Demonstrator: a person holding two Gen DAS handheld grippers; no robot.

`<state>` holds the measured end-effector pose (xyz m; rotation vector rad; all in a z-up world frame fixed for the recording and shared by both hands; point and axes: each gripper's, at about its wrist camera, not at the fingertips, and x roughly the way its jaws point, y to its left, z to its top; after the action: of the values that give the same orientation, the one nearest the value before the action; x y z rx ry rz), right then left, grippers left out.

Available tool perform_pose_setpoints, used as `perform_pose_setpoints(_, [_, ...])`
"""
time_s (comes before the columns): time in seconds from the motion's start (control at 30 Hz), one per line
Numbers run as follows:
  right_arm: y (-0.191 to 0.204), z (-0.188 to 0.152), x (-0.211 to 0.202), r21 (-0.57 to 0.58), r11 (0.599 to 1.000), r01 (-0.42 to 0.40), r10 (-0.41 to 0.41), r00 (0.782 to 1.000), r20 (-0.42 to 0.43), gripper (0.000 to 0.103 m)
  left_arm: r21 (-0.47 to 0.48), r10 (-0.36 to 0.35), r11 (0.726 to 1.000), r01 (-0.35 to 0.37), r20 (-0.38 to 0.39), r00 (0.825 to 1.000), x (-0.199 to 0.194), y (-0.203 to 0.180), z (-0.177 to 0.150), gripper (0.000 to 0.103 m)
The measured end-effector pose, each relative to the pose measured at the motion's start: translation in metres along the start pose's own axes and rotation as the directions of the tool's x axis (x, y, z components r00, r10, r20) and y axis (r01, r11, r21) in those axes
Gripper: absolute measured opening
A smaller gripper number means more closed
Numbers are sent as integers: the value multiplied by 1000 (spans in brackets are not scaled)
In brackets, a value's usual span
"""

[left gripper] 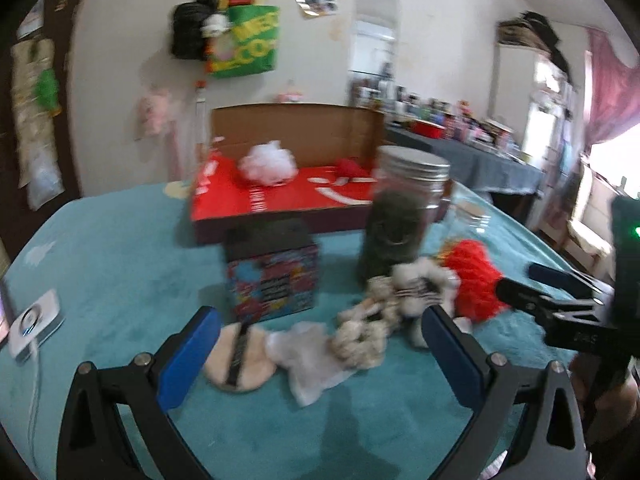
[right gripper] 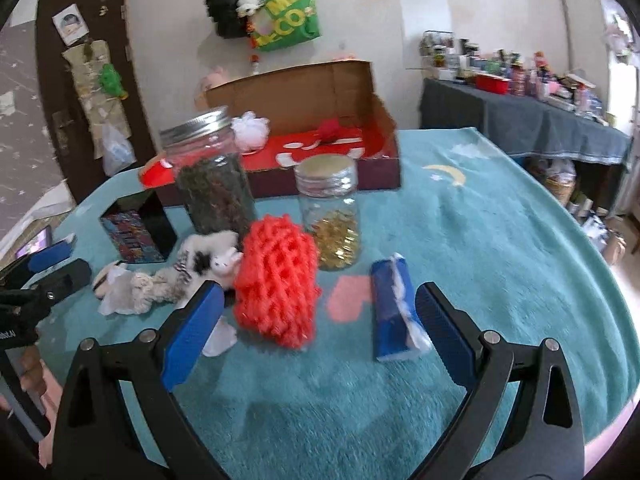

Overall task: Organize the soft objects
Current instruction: 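Grasp the white bunny plush with the left tool while the right tool grasps the red mesh net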

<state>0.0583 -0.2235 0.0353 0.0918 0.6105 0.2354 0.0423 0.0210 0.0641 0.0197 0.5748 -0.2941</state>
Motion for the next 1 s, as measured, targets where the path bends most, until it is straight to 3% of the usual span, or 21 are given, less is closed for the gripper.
perform_pose_setpoints(0.17, [-5, 9, 8, -78, 992, -103, 99, 994, -50, 98, 88, -93, 991, 97, -42, 995, 19, -22, 10, 92])
perform_pose_setpoints(0.3, [-8, 14, 17, -116, 980, -164, 153, 983, -104, 98, 121, -139, 982, 147, -74, 988, 35, -38, 16, 92])
perform_pose_setpoints(0.67, [-15, 17, 31, -141, 940, -310, 285, 942, -175, 89, 178, -173, 963, 203, -170, 970, 69, -64, 20, 78])
perform_pose_setpoints(0.73, [-17, 16, 36, -122, 934, -337, 309, 930, -199, 83, 195, -166, 960, 201, -182, 969, 74, -68, 19, 75])
perform_pose_setpoints(0.8, [-17, 14, 42, -108, 928, -356, 325, 918, -228, 57, 205, -158, 959, 197, -194, 968, 79, -71, 17, 63])
perform_pose_setpoints(0.83, [-16, 12, 45, -102, 924, -370, 337, 909, -247, 49, 204, -154, 959, 195, -203, 967, 82, -71, 17, 56])
perform_pose_setpoints(0.87, [-16, 11, 45, -102, 922, -372, 338, 907, -251, 44, 193, -159, 961, 199, -208, 965, 83, -69, 17, 56])
perform_pose_setpoints(1.0, [-15, 12, 34, -96, 919, -383, 356, 910, -213, 41, 185, -165, 962, 201, -193, 967, 77, -66, 17, 54])
